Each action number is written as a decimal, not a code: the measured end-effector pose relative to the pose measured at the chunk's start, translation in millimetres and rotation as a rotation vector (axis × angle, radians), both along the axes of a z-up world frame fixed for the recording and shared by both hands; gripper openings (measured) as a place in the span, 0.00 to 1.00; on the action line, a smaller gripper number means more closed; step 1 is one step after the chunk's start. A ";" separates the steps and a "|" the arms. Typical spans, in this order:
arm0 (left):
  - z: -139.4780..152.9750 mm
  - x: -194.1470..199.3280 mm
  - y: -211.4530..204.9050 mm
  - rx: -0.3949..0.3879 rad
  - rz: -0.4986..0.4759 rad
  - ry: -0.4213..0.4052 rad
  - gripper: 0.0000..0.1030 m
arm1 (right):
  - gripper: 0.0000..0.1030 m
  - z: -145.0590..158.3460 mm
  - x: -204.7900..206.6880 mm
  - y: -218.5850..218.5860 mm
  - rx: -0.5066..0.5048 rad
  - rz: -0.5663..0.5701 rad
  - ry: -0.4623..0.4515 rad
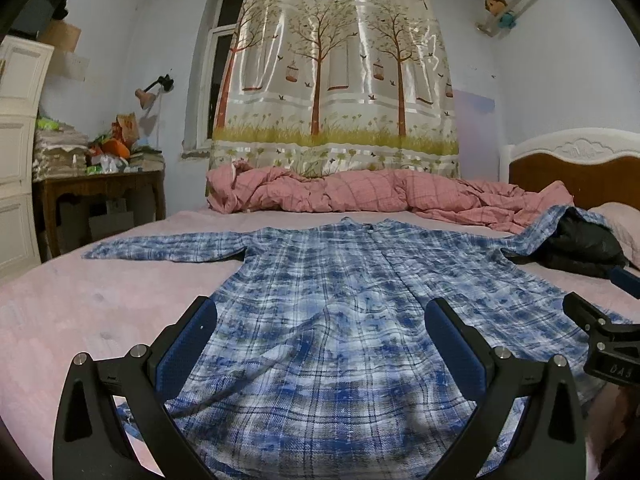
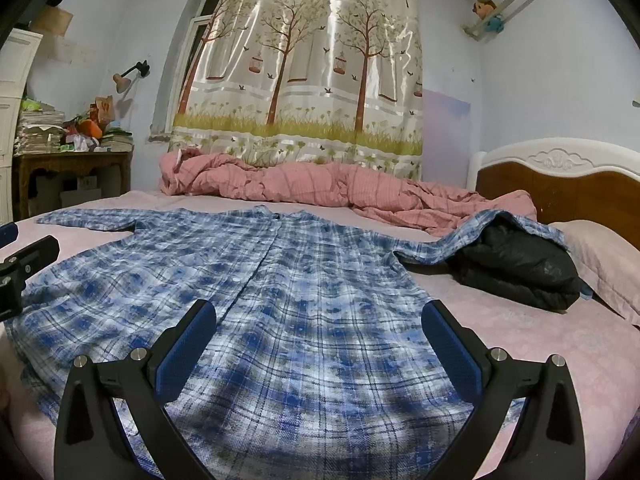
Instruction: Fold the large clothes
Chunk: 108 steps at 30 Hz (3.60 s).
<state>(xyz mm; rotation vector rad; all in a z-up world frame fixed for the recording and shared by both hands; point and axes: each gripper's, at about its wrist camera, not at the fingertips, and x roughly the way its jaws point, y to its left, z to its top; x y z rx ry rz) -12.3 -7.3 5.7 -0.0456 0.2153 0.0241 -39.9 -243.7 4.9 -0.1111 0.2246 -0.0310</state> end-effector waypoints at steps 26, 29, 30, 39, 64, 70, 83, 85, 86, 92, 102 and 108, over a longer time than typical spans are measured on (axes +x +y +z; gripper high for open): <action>-2.2 1.0 -7.6 0.046 0.018 -0.014 1.00 | 1.00 1.5 -4.2 3.3 -0.017 -0.046 -0.009; -1.9 0.5 -10.7 0.058 0.018 -0.016 1.00 | 1.00 0.3 -3.9 3.9 -0.018 -0.046 -0.006; -2.1 0.3 -11.1 0.060 0.019 -0.017 1.00 | 1.00 0.5 -3.8 4.2 -0.019 -0.046 -0.004; -1.6 -4.0 -12.1 0.062 0.027 -0.036 1.00 | 1.00 1.4 -3.8 3.5 -0.019 -0.044 -0.004; -2.3 -8.1 -25.0 0.110 0.000 -0.068 1.00 | 1.00 0.7 -16.6 25.8 -0.104 -0.011 -0.066; -3.2 -9.6 -30.7 0.132 -0.020 -0.069 1.00 | 1.00 -1.3 -10.0 24.1 -0.111 -0.006 -0.017; -1.5 -8.2 -26.5 0.118 -0.022 -0.070 1.00 | 1.00 -1.0 -5.5 21.8 -0.099 -0.014 0.004; -1.5 -7.7 -26.8 0.126 -0.019 -0.072 1.00 | 1.00 -1.2 -5.3 22.1 -0.101 -0.011 0.008; -1.8 -8.0 -26.8 0.128 -0.018 -0.075 1.00 | 1.00 -1.0 -5.7 22.2 -0.101 -0.011 0.008; -1.7 -8.7 -26.8 0.125 -0.020 -0.077 1.00 | 1.00 -0.6 -5.1 23.1 -0.104 -0.013 0.006; -1.5 -10.2 -26.1 0.131 -0.016 -0.086 1.00 | 1.00 -0.1 -4.8 23.1 -0.104 -0.013 0.000; -2.0 -10.6 -26.3 0.127 -0.018 -0.086 1.00 | 1.00 -0.4 -5.2 24.1 -0.105 -0.014 0.001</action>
